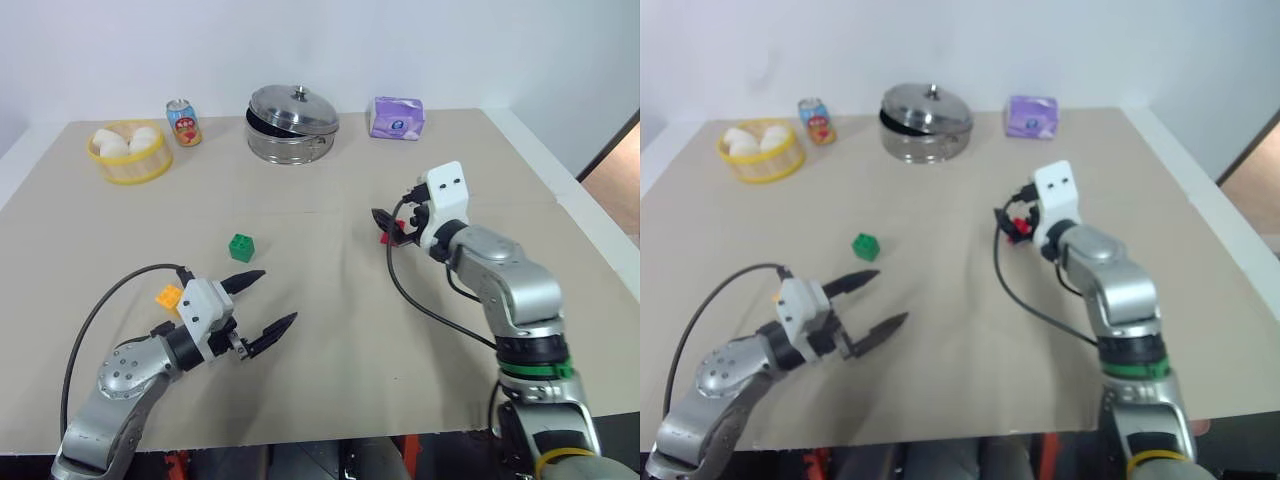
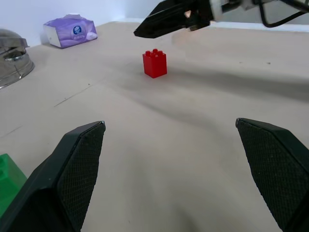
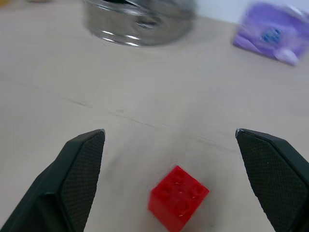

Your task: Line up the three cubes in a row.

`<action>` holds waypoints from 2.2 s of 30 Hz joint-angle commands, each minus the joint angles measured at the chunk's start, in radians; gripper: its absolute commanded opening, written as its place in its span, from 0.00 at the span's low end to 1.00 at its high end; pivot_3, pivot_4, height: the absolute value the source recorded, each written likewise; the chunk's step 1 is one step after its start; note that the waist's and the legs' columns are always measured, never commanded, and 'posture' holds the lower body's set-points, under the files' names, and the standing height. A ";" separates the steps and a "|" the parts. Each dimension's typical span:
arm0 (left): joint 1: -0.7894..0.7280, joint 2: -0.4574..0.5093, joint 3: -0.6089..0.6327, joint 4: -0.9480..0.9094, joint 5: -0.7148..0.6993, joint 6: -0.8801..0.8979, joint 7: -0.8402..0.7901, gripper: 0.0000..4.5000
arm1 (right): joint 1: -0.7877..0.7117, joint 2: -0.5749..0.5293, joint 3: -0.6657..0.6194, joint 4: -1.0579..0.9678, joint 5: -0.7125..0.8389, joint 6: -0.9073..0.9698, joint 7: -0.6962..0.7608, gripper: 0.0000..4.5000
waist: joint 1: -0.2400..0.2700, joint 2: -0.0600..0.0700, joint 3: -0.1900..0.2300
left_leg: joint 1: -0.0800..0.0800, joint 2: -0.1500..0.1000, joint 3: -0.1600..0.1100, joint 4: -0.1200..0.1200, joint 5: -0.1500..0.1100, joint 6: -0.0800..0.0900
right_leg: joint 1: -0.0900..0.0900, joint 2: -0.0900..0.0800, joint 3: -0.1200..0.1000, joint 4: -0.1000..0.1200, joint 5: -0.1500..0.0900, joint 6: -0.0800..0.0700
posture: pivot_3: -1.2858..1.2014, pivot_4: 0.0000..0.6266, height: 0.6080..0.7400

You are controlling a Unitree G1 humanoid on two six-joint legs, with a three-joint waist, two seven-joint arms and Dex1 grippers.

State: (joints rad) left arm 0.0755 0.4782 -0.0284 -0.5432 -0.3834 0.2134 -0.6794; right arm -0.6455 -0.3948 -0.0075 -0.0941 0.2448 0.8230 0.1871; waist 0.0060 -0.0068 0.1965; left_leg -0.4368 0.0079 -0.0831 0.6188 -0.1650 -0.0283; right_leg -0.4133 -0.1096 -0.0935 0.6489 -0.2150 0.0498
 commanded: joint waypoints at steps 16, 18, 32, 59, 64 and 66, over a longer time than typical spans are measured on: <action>-0.016 -0.004 -0.019 -0.020 0.031 -0.034 0.003 1.00 | -0.049 0.181 -0.098 0.114 -0.058 -0.004 -0.181 1.00 | -0.002 0.000 0.000 | 0.002 0.022 0.006 0.000 0.001 0.001 | -0.007 0.024 0.006 0.000 0.007 -0.021 | 0.52 0.24 1.00; -0.015 -0.004 -0.017 -0.022 0.029 -0.032 0.004 1.00 | -0.048 0.188 -0.102 0.111 -0.058 0.000 -0.185 1.00 | -0.002 0.000 0.000 | 0.002 0.024 0.006 0.000 0.001 0.001 | -0.008 0.026 0.006 0.000 0.008 -0.022 | 0.52 0.24 1.00; 0.006 -0.008 -0.013 -0.040 0.025 -0.034 0.017 1.00 | -0.071 0.218 -0.114 0.133 -0.057 -0.027 -0.176 1.00 | -0.003 0.001 0.000 | 0.002 0.030 0.011 0.000 0.001 0.001 | -0.011 0.032 0.011 0.000 0.009 -0.025 | 0.52 0.24 1.00; 0.036 -0.002 -0.015 -0.065 0.029 -0.022 0.028 1.00 | -0.140 0.311 -0.118 0.382 -0.101 -0.149 -0.219 0.77 | -0.005 0.001 0.000 | 0.005 0.043 0.013 -0.002 0.000 0.001 | -0.014 0.045 0.013 0.000 0.011 -0.036 | 0.52 0.24 1.00; 0.035 -0.002 -0.017 -0.057 0.032 -0.023 0.028 1.00 | -0.118 0.305 -0.102 0.331 -0.107 -0.132 -0.205 0.42 | -0.005 0.001 0.000 | 0.005 0.043 0.013 -0.002 0.000 0.001 | -0.015 0.046 0.013 0.000 0.011 -0.037 | 0.52 0.24 1.00; 0.033 -0.004 -0.021 -0.055 0.033 -0.023 0.028 1.00 | -0.107 0.299 -0.096 0.315 -0.111 -0.128 -0.199 0.29 | -0.005 0.001 0.000 | 0.005 0.043 0.013 -0.002 0.000 0.001 | -0.015 0.046 0.013 0.000 0.011 -0.037 | 0.52 0.24 1.00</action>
State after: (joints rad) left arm 0.1103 0.4732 -0.0452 -0.5670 -0.3524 0.1986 -0.6547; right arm -0.7550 -0.0877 -0.1121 0.2786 0.1370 0.6998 -0.0212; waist 0.0012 -0.0059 0.1964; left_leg -0.4323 0.0515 -0.0696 0.6163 -0.1646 -0.0273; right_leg -0.4284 -0.0633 -0.0807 0.6491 -0.2036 0.0127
